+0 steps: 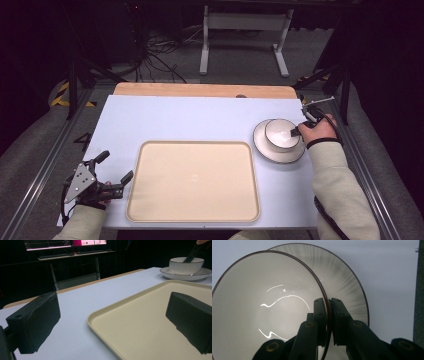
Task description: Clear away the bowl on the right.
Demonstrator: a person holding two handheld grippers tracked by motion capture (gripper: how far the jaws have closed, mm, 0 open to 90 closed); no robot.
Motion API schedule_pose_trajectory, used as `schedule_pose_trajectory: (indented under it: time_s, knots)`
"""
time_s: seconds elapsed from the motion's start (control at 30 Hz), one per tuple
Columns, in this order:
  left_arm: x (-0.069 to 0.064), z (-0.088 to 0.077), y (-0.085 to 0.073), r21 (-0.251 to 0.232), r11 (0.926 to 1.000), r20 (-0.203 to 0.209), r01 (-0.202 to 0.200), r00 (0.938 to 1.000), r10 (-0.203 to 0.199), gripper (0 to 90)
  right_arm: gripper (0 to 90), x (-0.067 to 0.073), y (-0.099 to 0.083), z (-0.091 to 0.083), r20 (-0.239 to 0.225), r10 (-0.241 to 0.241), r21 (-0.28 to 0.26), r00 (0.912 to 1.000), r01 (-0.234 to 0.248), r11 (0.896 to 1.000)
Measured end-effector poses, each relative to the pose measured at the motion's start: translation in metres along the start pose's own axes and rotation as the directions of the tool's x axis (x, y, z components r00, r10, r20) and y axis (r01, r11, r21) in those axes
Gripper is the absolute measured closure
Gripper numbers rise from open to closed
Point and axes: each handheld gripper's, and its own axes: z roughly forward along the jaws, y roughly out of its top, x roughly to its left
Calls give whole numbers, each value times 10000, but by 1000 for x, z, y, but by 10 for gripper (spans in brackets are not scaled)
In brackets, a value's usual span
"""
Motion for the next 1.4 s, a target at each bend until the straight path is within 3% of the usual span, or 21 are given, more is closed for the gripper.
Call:
schedule_pose_trajectory:
  time_s: [0.23,0.37,0.6,0.97,1.4]
  knots:
    - [0,0,0,-1,10000,5,13,10000,-13,1,827,0,0,-7,-34,158,-162,9999,-159,9997]
    - [0,0,0,2,10000,-8,17,10000,-17,1,825,2,0,-15,-393,213,-246,9990,-223,9994]
    - [0,0,0,6,10000,-14,10,10000,-10,1,823,14,1,-32,-153,50,-336,9999,-55,9994]
    - [0,0,0,2,10000,-25,-4,10000,4,1,820,32,1,-47,-175,-95,-367,9998,89,9993]
    - [0,0,0,-5,10000,0,3,10000,-3,1,817,56,4,-65,-568,-70,-331,9984,52,9994]
